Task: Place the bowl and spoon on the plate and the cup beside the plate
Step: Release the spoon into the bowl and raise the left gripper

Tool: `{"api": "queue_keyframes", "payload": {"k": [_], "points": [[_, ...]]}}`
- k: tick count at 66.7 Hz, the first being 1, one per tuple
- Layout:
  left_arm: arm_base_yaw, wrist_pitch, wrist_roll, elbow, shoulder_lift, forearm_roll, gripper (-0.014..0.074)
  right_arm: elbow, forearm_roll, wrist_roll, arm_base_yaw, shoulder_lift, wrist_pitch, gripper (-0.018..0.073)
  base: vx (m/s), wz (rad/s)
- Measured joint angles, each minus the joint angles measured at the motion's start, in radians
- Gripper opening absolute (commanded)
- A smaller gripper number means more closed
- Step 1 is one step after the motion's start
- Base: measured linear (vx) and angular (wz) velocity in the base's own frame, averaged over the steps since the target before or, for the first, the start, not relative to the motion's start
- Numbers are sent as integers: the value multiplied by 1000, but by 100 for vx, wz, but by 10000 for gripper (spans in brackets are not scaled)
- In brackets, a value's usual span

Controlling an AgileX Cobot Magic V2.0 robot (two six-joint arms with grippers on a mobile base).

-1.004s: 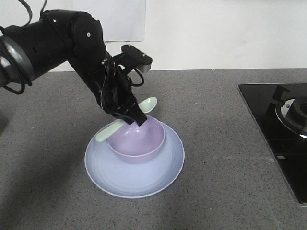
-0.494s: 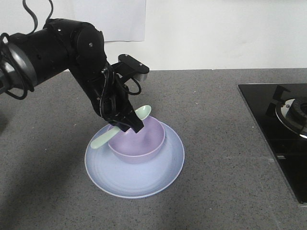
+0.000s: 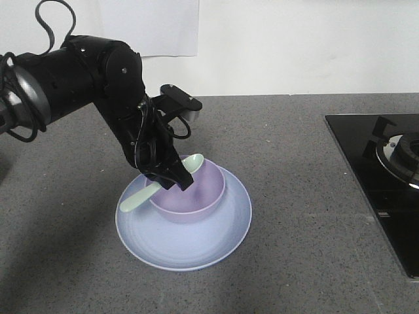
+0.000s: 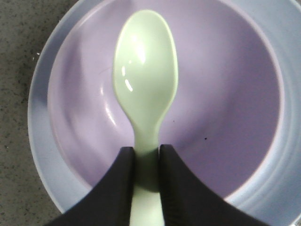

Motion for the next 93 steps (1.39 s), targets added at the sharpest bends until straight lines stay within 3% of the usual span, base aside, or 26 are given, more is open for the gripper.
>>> {"api": "queue_keyframes", "payload": {"k": [19, 40, 57, 64, 71, 78, 86, 93], "points": [[0, 0, 0, 0, -6, -9, 116, 0, 1, 0, 0, 0, 1, -9, 0, 0], [0, 0, 0, 0, -6, -10, 304, 0, 2, 0, 0, 0, 3, -9, 0, 0], [0, 0, 4, 1, -45, -30, 316, 0, 4, 0, 0, 0, 4, -9, 0, 0], [0, -1, 7, -11, -92, -1, 313, 0, 7, 0, 0, 0, 4, -9, 0, 0], [0, -7, -28, -67, -148, 96, 313, 0, 20, 0, 0, 0, 4, -9, 0, 0], [0, -8, -123, -149, -209, 274, 313, 0, 43, 0, 0, 0, 4, -9, 0, 0], [1, -8, -250, -220, -281, 541, 313, 0, 51, -1, 0, 0, 3, -9, 0, 0], [30, -8, -317, -241, -339, 701, 313, 0, 52, -2, 0, 0, -8, -7, 0, 0]]}}
